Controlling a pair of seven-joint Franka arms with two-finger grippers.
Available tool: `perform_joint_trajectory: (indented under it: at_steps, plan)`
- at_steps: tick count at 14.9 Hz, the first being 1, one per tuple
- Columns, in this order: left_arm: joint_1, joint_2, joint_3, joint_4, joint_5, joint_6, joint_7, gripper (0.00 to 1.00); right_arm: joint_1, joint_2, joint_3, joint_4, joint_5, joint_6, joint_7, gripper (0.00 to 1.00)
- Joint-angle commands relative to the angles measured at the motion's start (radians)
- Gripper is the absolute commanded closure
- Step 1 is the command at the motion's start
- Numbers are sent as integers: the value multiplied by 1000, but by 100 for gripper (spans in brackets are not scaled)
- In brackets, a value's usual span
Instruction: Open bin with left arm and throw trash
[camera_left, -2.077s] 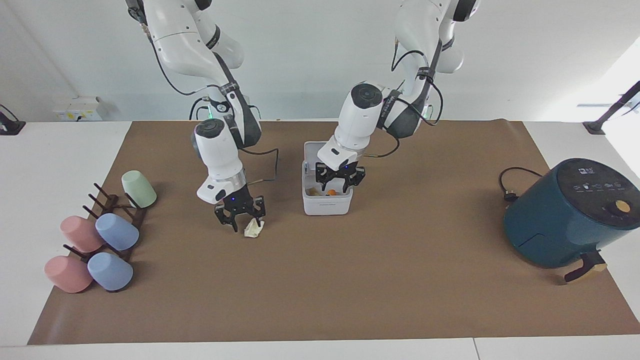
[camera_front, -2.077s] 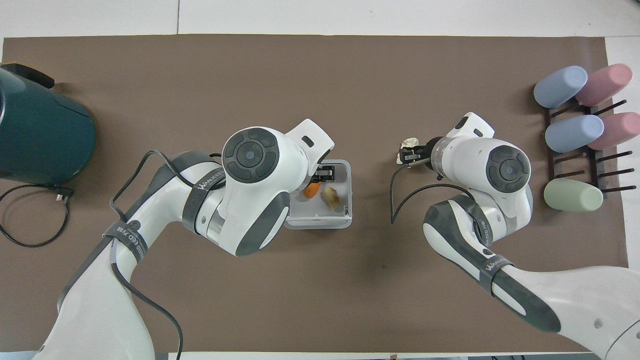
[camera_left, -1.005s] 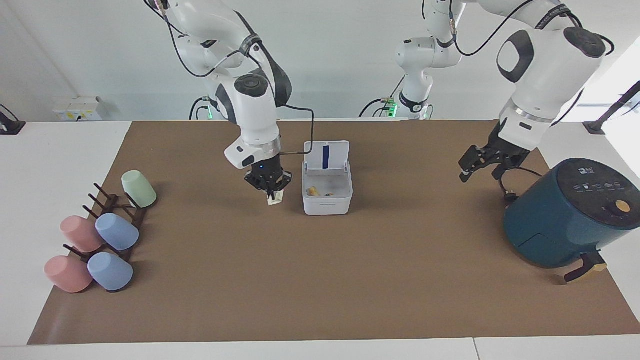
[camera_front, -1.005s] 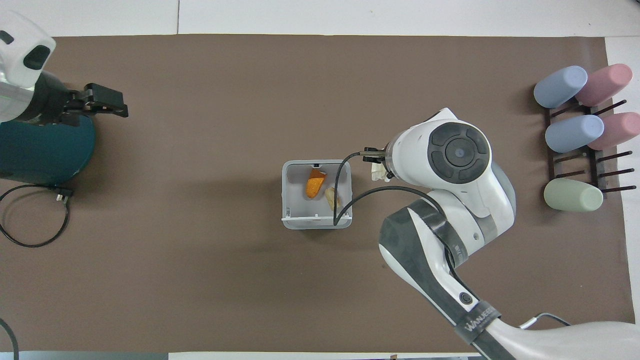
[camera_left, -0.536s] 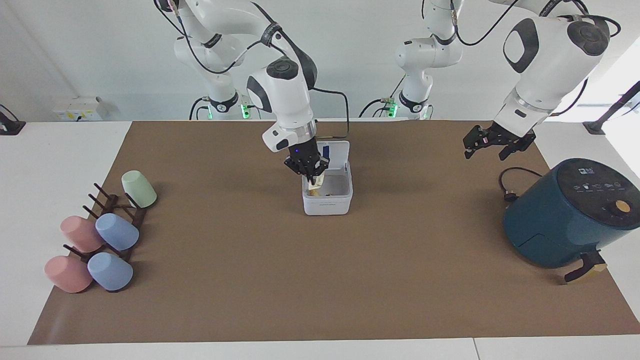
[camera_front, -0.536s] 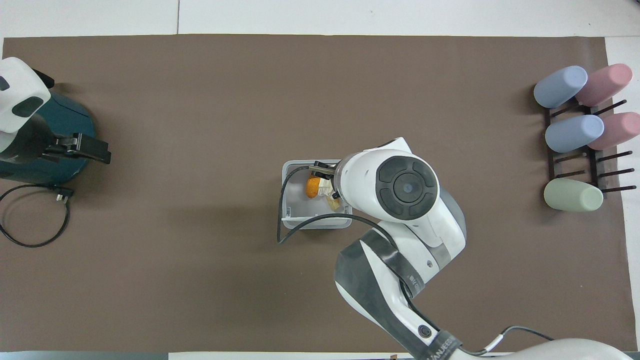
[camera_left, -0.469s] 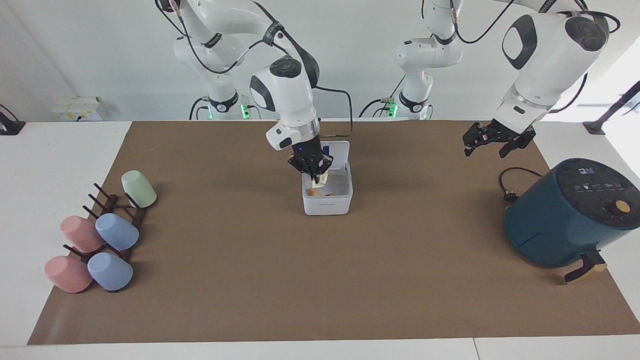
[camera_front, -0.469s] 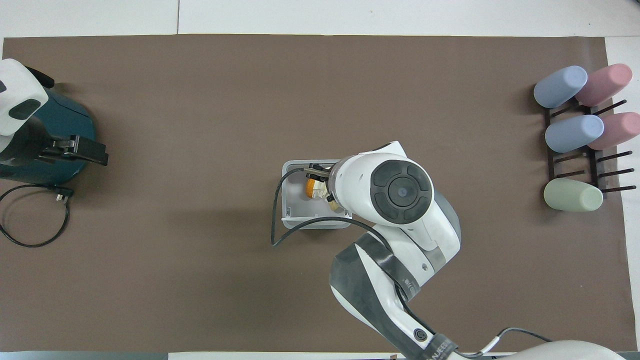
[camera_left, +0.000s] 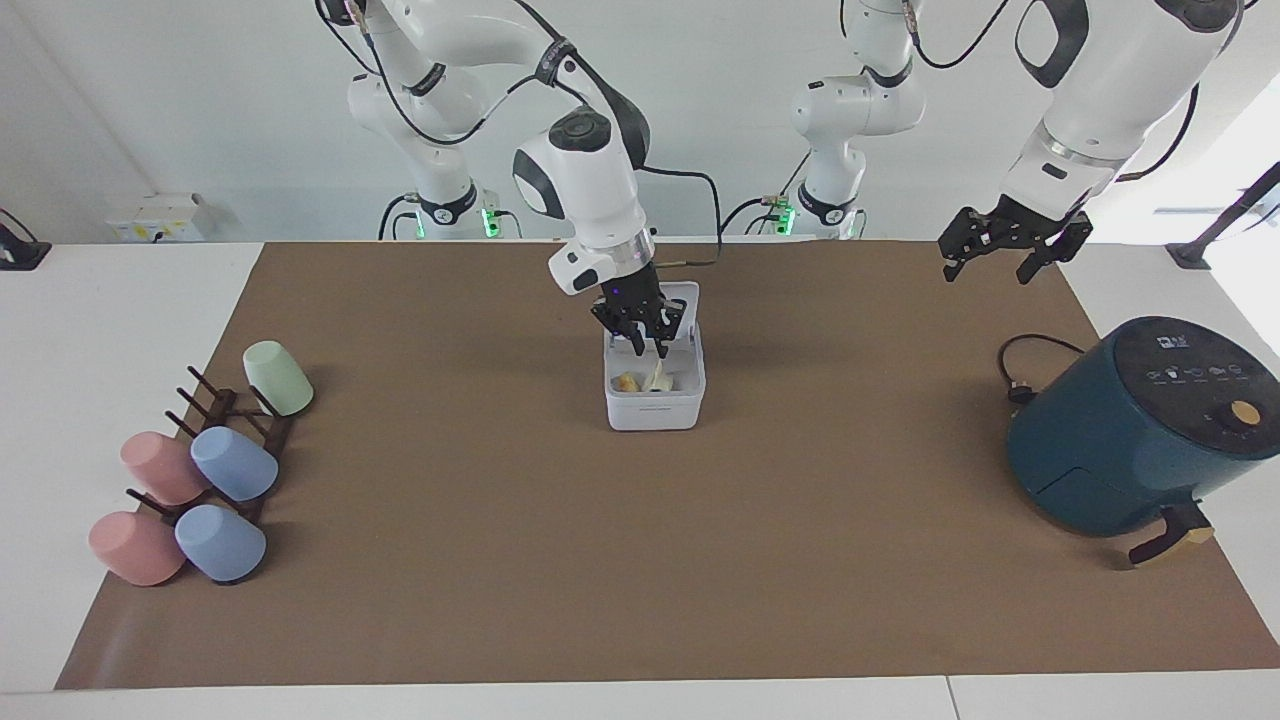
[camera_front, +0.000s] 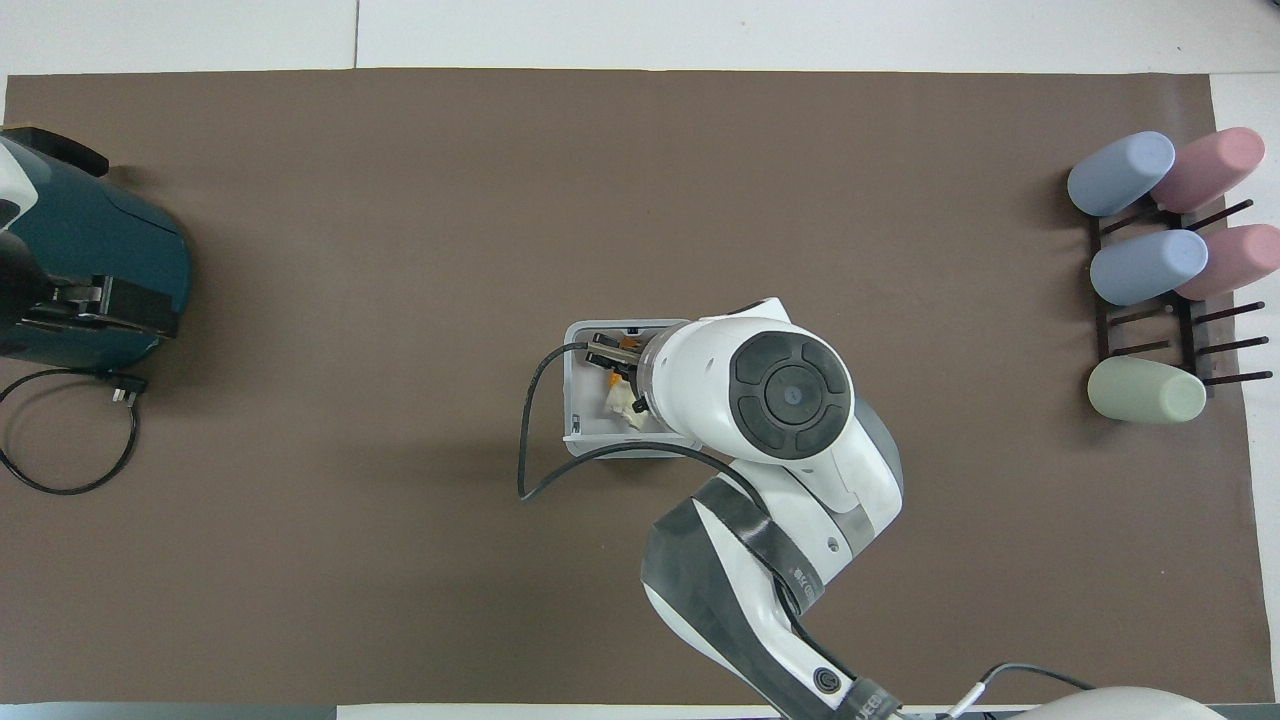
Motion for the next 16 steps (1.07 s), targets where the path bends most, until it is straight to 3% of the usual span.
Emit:
perform_joint_trajectory:
  at_steps: [1,5,8,16]
  plan:
    - [-3,-3,6,1,21,-14,6,0,-16,7,15,12,20,-12,-12,0]
    - [-3,-3,6,1,21,-14,10,0,-82,9,1,81,2,-164,-234,0]
    - [-7,-3,4,1,21,-1,13,0,-165,-1,1,81,-7,-197,-360,0]
    - [-13,-6,-1,-15,4,30,6,0,-193,-4,1,87,-20,-198,-381,0]
